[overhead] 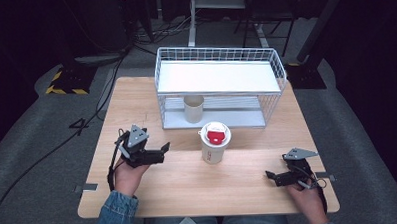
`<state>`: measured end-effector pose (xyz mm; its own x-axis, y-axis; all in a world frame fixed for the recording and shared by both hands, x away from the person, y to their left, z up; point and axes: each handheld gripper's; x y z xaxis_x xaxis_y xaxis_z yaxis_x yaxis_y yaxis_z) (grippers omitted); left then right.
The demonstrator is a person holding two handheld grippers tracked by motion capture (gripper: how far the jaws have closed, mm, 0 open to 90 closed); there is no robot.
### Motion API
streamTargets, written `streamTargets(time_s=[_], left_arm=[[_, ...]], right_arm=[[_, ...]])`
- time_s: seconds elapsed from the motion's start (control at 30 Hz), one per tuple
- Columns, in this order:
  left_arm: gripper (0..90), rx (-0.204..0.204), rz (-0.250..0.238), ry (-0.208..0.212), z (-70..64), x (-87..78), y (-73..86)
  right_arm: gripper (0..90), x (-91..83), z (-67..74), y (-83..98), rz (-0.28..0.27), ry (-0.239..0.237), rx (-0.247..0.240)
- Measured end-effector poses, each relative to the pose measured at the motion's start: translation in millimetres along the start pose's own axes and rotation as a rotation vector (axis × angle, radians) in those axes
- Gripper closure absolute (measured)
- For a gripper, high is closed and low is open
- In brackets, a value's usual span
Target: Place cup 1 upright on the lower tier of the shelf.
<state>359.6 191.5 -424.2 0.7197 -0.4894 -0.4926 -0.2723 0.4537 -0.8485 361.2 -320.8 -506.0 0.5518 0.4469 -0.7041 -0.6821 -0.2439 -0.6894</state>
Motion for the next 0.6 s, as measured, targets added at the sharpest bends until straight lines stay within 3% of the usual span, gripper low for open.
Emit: streamTargets(time_s=[0.13,0.2,0.27,0.6], left_arm=[[6.0,-0.009,0.023,-0.009,-0.1,-7.5,10.7],[5.5,0.004,0.053,-0.014,-0.7,-10.0,13.4],[5.6,0.019,0.052,-0.020,-2.4,-13.7,17.5],[5.5,-0.036,0.111,-0.006,-2.5,-14.5,47.5]], right_arm=[[0.6,0.0,0.2,-0.1,0.000,0.004,0.001],[0.6,-0.1,0.2,-0.1,0.000,0.003,0.001],[0.6,0.0,0.2,-0.1,0.000,0.003,0.001],[0.7,0.2,1.2,0.0,-0.003,0.013,0.011]])
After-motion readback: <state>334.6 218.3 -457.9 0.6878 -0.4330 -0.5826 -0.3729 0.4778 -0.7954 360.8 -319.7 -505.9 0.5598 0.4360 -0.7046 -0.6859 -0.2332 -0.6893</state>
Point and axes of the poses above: each handheld gripper's, and its own axes: x roughly forward along the jaws, y roughly out of its underside, z roughly to its left, and after that the axes turned 14 degrees about x, right-handed
